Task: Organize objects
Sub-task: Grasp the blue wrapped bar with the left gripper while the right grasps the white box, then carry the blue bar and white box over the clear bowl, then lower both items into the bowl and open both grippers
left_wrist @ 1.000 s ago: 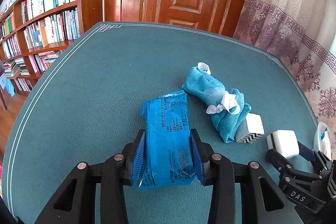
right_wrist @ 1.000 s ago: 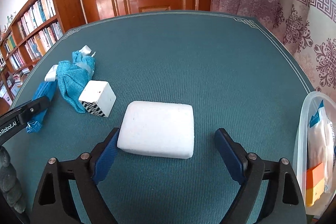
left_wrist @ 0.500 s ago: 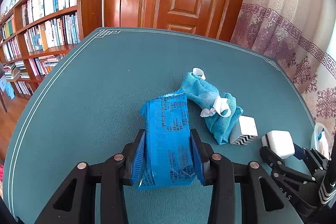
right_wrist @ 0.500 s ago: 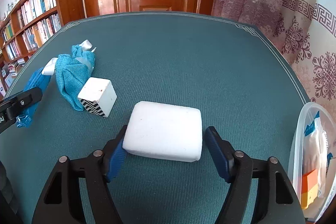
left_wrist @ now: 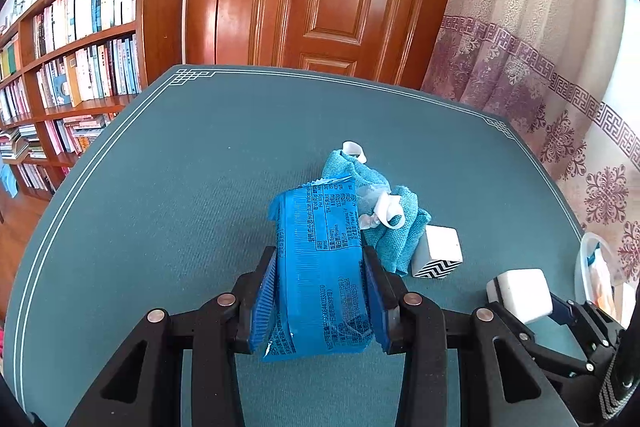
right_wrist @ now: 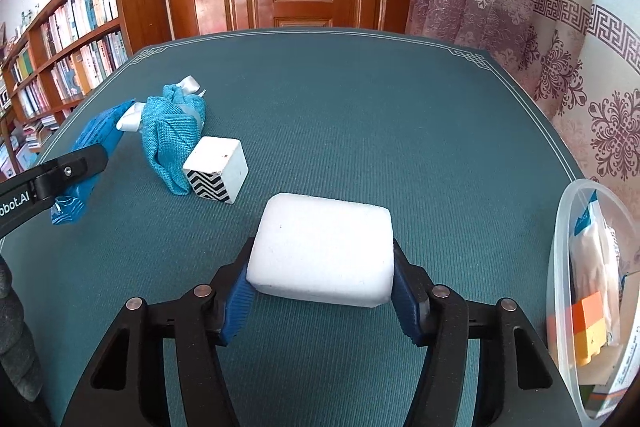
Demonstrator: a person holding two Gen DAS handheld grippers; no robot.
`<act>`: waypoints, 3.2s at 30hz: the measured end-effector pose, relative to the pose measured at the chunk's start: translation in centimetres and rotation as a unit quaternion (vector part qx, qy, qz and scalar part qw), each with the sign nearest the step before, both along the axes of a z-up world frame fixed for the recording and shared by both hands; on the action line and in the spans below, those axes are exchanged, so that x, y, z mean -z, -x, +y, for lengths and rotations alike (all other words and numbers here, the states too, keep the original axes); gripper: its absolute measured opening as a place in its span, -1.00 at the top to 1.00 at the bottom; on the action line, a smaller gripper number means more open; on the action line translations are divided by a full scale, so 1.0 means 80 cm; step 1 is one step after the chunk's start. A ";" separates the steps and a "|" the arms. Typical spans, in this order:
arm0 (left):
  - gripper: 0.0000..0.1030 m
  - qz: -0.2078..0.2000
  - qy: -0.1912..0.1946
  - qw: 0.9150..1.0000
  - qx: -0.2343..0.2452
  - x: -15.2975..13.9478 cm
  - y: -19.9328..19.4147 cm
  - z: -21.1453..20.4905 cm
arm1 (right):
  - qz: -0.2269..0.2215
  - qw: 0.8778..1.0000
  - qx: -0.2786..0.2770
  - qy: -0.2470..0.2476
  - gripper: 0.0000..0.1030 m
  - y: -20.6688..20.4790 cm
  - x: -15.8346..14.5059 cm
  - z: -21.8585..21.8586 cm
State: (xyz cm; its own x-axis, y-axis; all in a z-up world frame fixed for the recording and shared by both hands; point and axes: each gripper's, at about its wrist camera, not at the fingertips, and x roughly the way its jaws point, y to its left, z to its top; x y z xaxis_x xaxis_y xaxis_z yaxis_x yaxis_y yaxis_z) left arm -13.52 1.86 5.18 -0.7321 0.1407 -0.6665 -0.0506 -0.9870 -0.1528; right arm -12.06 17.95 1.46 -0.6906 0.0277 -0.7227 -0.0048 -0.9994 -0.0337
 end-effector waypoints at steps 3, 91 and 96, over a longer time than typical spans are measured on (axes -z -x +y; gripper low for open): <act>0.16 0.007 0.001 1.000 0.011 -0.004 -0.005 0.007 | 0.009 1.000 0.003 0.000 -0.19 -0.012 -0.010 0.004; 0.15 0.022 0.026 0.932 0.361 -0.039 -0.048 0.400 | 0.114 0.981 0.147 0.050 -0.32 -0.200 -0.075 0.316; -0.21 0.019 0.020 0.931 0.363 -0.036 -0.045 0.413 | 0.117 0.981 0.146 0.053 -0.32 -0.203 -0.073 0.317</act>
State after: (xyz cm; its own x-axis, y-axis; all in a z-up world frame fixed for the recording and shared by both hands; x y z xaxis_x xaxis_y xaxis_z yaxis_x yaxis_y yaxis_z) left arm -9.96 34.90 8.09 -0.4771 0.5838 -0.6569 -0.7120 -0.6950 -0.1005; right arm 4.17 43.34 7.30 -0.8116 0.1835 -0.5546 -0.2876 -0.9519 0.1060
